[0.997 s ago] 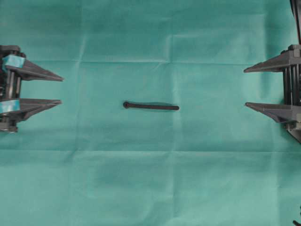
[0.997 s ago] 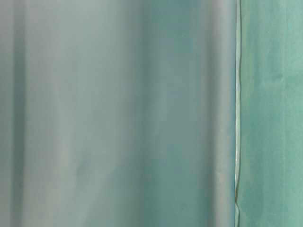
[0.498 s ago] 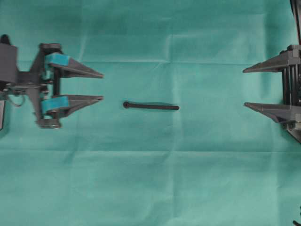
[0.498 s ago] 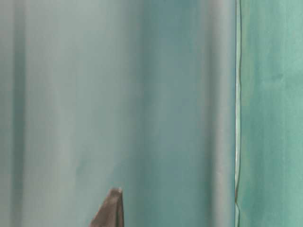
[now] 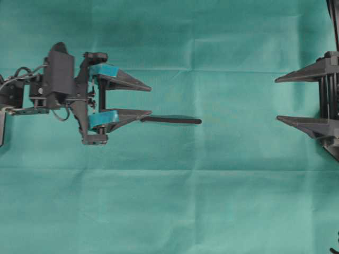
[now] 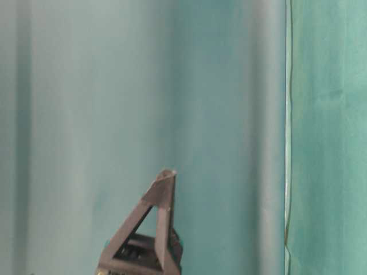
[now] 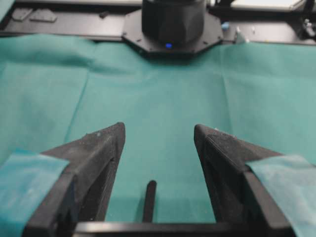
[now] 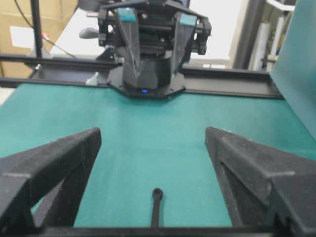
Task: Peel off the Velcro with your right arm.
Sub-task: 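Move the left gripper over the black Velcro strap and close on it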
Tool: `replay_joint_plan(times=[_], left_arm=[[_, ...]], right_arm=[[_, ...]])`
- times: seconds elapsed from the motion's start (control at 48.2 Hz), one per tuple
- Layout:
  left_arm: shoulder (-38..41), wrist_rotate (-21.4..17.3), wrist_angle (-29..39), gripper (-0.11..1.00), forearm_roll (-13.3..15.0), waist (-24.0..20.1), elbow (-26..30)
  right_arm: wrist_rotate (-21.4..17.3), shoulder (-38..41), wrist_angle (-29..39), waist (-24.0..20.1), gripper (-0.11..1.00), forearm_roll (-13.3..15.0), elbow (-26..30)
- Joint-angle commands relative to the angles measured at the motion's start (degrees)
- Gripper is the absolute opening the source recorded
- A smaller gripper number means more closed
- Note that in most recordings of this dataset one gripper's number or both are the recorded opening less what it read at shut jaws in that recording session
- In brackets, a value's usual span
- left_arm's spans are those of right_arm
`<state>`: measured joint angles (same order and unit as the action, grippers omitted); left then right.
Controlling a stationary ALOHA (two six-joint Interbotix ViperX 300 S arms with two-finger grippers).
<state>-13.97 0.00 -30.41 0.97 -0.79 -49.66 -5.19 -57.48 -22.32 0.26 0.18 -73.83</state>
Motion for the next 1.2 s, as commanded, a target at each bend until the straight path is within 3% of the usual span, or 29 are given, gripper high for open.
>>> replay_joint_plan(times=[0.0,0.125,0.457,0.685,1.184], left_arm=[[0.4,-0.2,1.8,0.61,0.2,-0.4,2.5],[2.1,-0.2,7.5,0.61,0.2,-0.7,5.1],[5.5,-0.5,30.8,0.61,0.1,-0.9,13.9],[8.3,-0.5,40.1,0.61,0.1,-0.9,17.3],[14.9,-0.6,41.1,0.61,0.0,-1.4,19.4]], right_arm=[[-0.1,-0.5,-0.4,0.1,0.82,0.0,0.6],[-0.1,-0.9,-0.2,0.1,0.82,0.1,0.6],[-0.1,-0.6,-0.4,0.1,0.82,0.2,0.1],[-0.1,-0.6,-0.4,0.1,0.82,0.2,-0.1],[-0.1,-0.5,-0.5,0.1,0.82,0.4,-0.2]])
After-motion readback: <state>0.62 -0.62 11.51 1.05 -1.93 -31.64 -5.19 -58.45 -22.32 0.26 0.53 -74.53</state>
